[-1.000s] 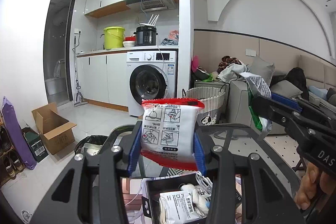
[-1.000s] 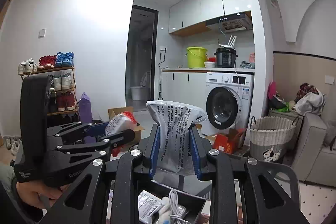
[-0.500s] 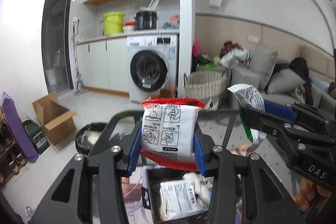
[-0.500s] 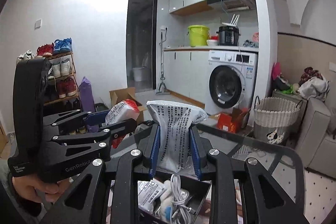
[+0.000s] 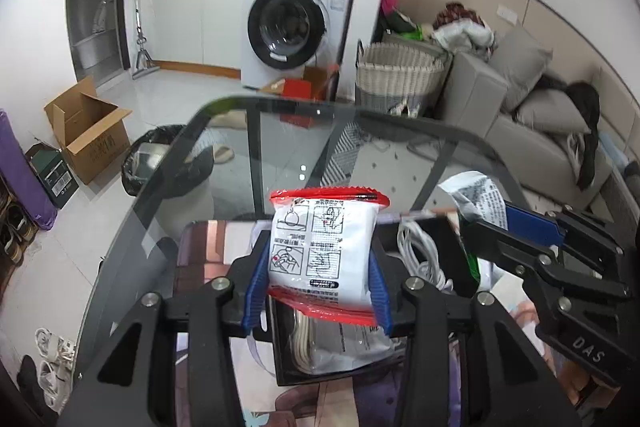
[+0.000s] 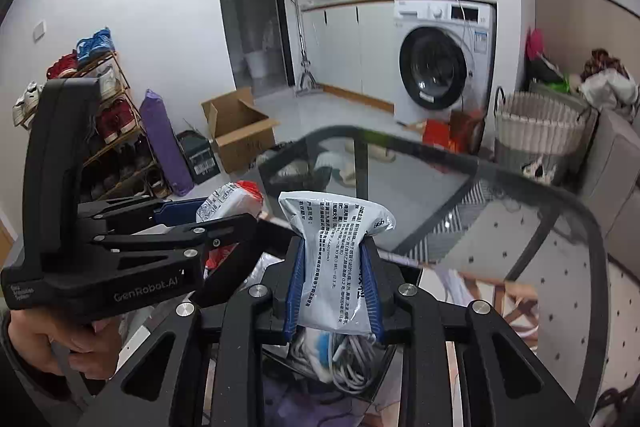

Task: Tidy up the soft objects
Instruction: 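Lower the sachet into the box with the left gripper while the right lowers the packet in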

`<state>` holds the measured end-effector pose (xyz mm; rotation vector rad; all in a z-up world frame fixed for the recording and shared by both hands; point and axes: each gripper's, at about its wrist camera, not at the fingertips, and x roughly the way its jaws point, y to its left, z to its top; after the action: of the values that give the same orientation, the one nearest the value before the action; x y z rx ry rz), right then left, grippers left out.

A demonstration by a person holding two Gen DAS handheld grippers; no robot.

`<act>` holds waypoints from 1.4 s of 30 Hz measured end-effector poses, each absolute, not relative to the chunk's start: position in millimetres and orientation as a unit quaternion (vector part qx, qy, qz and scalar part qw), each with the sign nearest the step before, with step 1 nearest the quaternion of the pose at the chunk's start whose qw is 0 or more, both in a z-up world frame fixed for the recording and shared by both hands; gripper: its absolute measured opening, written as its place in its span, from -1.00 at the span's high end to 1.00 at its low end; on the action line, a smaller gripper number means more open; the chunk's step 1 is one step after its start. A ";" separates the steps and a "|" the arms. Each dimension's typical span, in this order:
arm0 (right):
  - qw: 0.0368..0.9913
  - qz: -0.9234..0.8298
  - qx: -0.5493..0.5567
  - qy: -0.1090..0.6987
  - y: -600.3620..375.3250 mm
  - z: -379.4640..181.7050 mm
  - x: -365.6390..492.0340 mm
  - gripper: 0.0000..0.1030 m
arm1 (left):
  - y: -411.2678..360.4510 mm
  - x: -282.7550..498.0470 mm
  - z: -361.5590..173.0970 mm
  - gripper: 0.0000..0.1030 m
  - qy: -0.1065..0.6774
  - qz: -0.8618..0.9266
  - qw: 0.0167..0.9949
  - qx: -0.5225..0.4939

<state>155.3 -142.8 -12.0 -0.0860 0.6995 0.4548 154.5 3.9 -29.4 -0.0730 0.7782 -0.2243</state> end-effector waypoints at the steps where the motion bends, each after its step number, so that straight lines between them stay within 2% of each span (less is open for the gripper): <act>1: 0.908 0.220 -0.041 0.353 -142.9 -18.3 159.0 0.48 | 1.6 154.3 -31.8 0.17 0.385 -0.111 0.916 -0.032; 10: 0.879 0.224 -0.048 0.418 -141.2 -60.5 170.9 0.48 | -9.1 160.6 -57.1 0.17 0.448 -0.111 0.887 -0.015; 16: 0.877 0.226 -0.050 0.421 -139.8 -66.4 171.2 0.45 | -8.9 159.2 -55.6 0.16 0.449 -0.107 0.887 -0.016; 21: 0.876 0.226 -0.048 0.425 -139.6 -64.4 168.5 0.25 | -8.2 155.6 -49.5 0.14 0.439 -0.104 0.892 -0.010; 25: 0.877 0.225 -0.037 0.423 -143.3 -60.7 165.5 0.15 | -9.5 151.4 -45.4 -0.01 0.432 -0.104 0.896 0.000; 30: 0.883 0.228 -0.047 0.408 -141.6 -51.0 156.0 0.13 | -9.9 146.2 -39.7 -0.15 0.419 -0.101 0.902 0.012; 38: 0.890 0.234 -0.042 0.388 -143.5 -33.2 143.5 0.12 | -8.4 134.1 -26.7 -0.22 0.391 -0.092 0.916 0.014; 42: 0.897 0.230 -0.036 0.376 -149.1 -22.9 134.9 -0.01 | -6.2 124.2 -17.0 -0.58 0.359 -0.073 0.930 0.017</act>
<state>134.9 -149.1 -22.9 -0.0738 0.7791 0.4762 124.2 -6.2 -17.0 0.0350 0.7351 -0.1502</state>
